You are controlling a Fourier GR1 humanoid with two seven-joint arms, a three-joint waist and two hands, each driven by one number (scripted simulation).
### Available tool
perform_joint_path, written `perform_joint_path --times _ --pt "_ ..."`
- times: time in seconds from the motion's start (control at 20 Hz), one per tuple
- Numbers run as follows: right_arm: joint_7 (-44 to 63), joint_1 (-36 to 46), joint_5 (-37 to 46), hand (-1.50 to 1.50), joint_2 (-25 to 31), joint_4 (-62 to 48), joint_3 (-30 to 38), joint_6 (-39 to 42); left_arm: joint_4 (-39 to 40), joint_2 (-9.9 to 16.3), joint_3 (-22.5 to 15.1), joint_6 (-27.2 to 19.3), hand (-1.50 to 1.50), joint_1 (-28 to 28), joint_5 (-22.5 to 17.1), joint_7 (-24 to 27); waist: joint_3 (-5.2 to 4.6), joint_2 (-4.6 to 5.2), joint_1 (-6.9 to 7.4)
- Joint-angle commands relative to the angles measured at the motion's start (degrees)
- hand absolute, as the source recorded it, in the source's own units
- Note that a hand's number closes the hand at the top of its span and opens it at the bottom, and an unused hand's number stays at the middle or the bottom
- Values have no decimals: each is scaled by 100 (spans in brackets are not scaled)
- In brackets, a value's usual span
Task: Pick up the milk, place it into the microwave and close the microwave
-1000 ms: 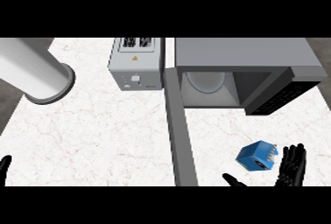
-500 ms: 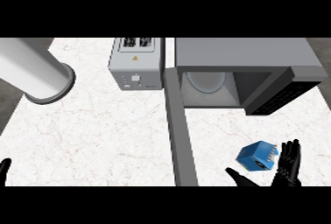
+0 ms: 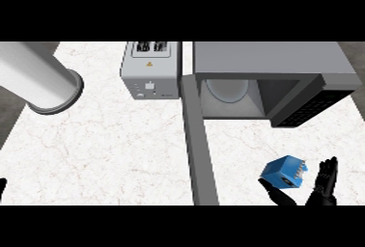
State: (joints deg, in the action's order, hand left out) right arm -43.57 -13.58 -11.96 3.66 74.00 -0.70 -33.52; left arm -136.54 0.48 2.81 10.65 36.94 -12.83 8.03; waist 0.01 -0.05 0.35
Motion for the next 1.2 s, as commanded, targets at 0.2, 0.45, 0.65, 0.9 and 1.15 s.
perform_joint_path --times 0.2,0.45,0.65,0.9,1.15 --pt "-1036 558 -537 -150 185 -1699 869 1047 94 -6 149 -141 -150 -592 -23 -402 4 7 -17" --pt "-700 223 -587 -150 548 -1193 -15 2782 -9 -46 111 0 -150 -103 -122 -169 4 -9 16" --pt "-1298 593 -567 150 273 -1466 -118 3153 422 -38 236 52 -150 -434 -90 -24 2 4 -10" --pt "-1539 833 -51 150 -59 -1325 273 1355 405 -39 250 220 -150 -252 -124 12 -4 -1 -5" --pt "-1433 817 -243 150 -201 -931 397 1565 218 -44 437 358 -150 -54 -418 -137 -2 -3 -5"
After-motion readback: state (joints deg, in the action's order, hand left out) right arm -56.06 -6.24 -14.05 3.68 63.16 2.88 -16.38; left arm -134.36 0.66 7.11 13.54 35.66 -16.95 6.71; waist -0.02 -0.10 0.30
